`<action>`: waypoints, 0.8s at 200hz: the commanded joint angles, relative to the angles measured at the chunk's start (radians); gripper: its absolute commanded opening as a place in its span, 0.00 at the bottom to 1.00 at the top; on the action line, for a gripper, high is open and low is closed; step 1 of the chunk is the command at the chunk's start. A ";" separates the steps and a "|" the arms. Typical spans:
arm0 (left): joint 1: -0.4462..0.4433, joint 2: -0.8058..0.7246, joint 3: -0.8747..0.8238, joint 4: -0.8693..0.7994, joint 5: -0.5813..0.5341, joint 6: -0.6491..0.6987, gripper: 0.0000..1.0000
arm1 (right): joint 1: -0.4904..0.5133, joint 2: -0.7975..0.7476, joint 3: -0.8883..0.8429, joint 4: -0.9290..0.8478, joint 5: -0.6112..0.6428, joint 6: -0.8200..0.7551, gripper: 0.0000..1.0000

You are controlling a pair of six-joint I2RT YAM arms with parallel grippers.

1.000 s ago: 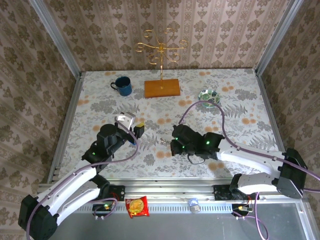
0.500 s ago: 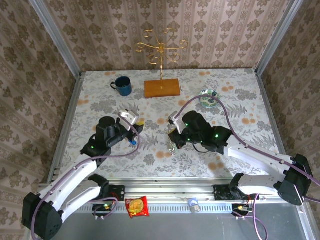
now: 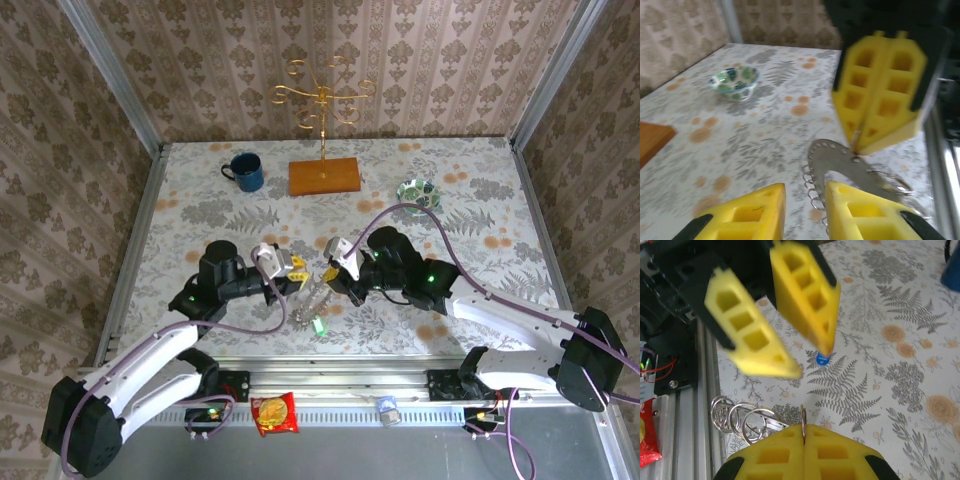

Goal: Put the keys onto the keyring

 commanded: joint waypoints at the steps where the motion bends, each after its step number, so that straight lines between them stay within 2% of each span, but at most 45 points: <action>1: -0.014 -0.012 -0.015 0.056 0.140 0.072 0.25 | -0.002 -0.005 0.002 0.069 -0.065 -0.083 0.00; 107: -0.029 0.055 -0.001 0.066 0.237 0.090 0.24 | 0.045 0.023 0.027 0.043 -0.059 -0.164 0.00; 130: -0.032 0.060 0.000 0.065 0.239 0.091 0.14 | 0.052 0.028 0.035 0.035 -0.064 -0.169 0.00; 155: -0.040 0.068 0.005 0.047 0.234 0.109 0.00 | 0.056 0.032 0.033 0.032 -0.077 -0.175 0.00; 160: -0.042 0.068 0.006 0.040 0.231 0.115 0.00 | 0.057 0.031 0.033 0.033 -0.077 -0.176 0.00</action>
